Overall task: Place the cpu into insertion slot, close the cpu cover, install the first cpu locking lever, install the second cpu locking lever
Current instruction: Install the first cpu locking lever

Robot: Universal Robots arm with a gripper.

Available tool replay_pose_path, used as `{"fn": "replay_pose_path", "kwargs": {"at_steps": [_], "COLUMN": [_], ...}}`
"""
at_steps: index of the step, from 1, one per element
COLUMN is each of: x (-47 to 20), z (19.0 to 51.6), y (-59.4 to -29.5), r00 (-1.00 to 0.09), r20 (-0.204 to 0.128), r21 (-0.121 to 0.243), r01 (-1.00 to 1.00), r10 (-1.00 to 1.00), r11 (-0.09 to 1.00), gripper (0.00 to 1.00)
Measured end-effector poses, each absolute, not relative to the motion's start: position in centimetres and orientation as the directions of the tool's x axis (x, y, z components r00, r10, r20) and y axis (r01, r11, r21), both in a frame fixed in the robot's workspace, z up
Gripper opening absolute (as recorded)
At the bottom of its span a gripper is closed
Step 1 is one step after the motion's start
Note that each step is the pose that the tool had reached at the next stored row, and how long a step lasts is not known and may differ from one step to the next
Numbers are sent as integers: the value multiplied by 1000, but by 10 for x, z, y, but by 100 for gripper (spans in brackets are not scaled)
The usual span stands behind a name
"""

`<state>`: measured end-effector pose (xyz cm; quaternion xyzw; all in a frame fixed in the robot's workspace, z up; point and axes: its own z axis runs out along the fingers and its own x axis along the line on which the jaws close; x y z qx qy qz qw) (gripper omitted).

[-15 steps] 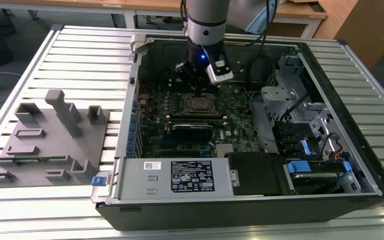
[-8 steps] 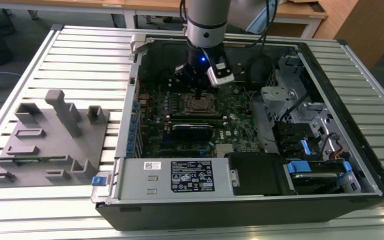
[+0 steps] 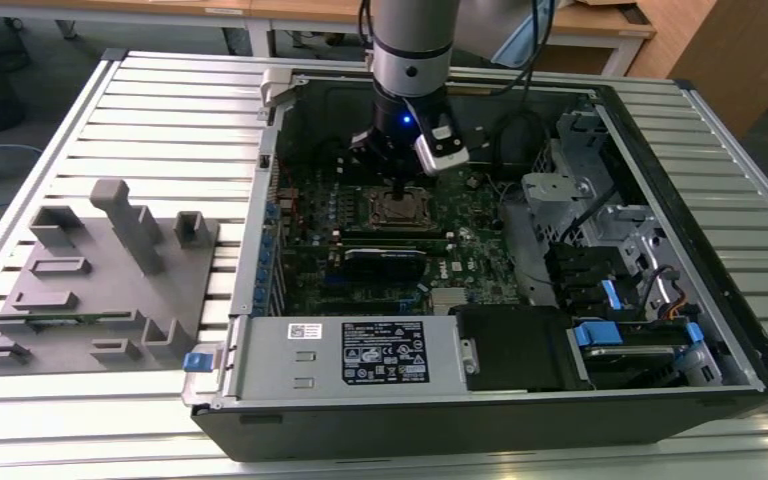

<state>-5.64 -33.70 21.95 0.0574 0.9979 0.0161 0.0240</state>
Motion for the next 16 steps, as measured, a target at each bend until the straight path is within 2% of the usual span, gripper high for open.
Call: {"fn": "replay_pose_path", "kwargs": {"at_steps": [5, 16], "x": [-56, -56], "z": [219, 219], "y": [-337, -345], "r00": [-992, -993], "r20": [-57, -58], "r21": [31, 25], "r01": [107, 106], "r10": [109, 107], "r11": [994, 994], "gripper": [10, 10]}}
